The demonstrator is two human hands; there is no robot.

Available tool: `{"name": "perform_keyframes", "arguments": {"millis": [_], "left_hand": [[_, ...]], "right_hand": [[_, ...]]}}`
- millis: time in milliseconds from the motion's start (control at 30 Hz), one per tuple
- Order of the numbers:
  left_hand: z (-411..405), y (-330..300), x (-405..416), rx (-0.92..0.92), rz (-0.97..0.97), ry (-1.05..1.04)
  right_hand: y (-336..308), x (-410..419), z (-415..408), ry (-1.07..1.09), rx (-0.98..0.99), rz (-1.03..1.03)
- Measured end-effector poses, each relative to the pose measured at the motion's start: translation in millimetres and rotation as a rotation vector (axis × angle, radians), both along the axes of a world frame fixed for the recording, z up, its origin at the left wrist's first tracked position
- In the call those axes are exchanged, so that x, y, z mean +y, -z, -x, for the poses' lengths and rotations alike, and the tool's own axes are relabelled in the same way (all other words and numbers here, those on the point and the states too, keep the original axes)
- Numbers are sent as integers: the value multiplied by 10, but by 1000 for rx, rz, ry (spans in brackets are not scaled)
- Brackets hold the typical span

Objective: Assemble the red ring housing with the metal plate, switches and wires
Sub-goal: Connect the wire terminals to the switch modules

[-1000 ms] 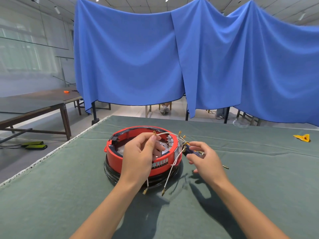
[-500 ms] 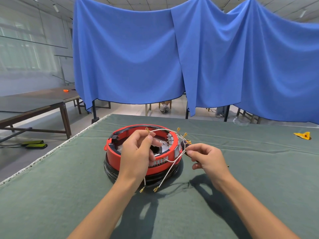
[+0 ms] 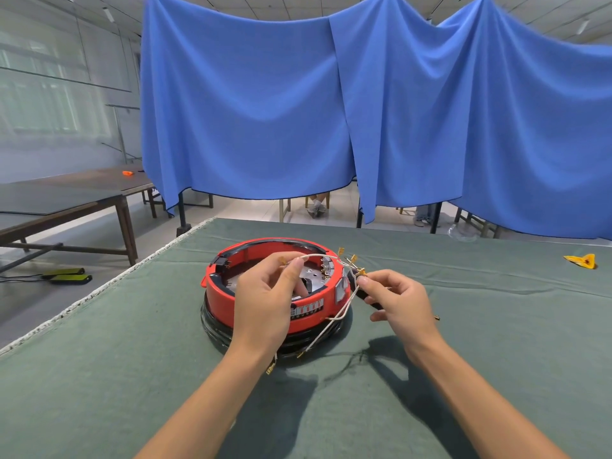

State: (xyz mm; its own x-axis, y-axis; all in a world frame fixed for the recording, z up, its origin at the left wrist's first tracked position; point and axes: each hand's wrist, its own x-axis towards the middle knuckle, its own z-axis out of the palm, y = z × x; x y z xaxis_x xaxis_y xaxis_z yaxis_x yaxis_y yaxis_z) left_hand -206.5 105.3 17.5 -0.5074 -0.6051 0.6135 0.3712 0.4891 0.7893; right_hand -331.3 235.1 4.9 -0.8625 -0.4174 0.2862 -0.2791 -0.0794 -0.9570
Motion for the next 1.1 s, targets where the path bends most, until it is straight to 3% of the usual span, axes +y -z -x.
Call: {"name": "perform_keyframes", "arguments": {"millis": [200, 367, 533, 667, 800, 900, 1033, 1100], "left_hand": [[-18, -30, 50, 18, 6, -21], [-18, -33, 67, 23, -11, -17], [-10, -33, 72, 4, -54, 2], [-13, -41, 63, 10, -119, -1], [-11, -54, 18, 43, -304, -10], [-12, -65, -7, 40, -399, -7], [-28, -93, -12, 54, -480, 42], [-33, -112, -16, 50, -498, 61]], "right_hand": [[-40, 23, 27, 109, -21, 103], [-114, -20, -49, -3, -131, 224], [-209, -30, -195, -135, -93, 248], [-207, -57, -256, -173, -57, 207], [-90, -54, -179, -20, -70, 140], [0, -53, -88, 122, -58, -32], [62, -29, -49, 355, 132, -270], [40, -17, -71, 351, 226, -286]]}}
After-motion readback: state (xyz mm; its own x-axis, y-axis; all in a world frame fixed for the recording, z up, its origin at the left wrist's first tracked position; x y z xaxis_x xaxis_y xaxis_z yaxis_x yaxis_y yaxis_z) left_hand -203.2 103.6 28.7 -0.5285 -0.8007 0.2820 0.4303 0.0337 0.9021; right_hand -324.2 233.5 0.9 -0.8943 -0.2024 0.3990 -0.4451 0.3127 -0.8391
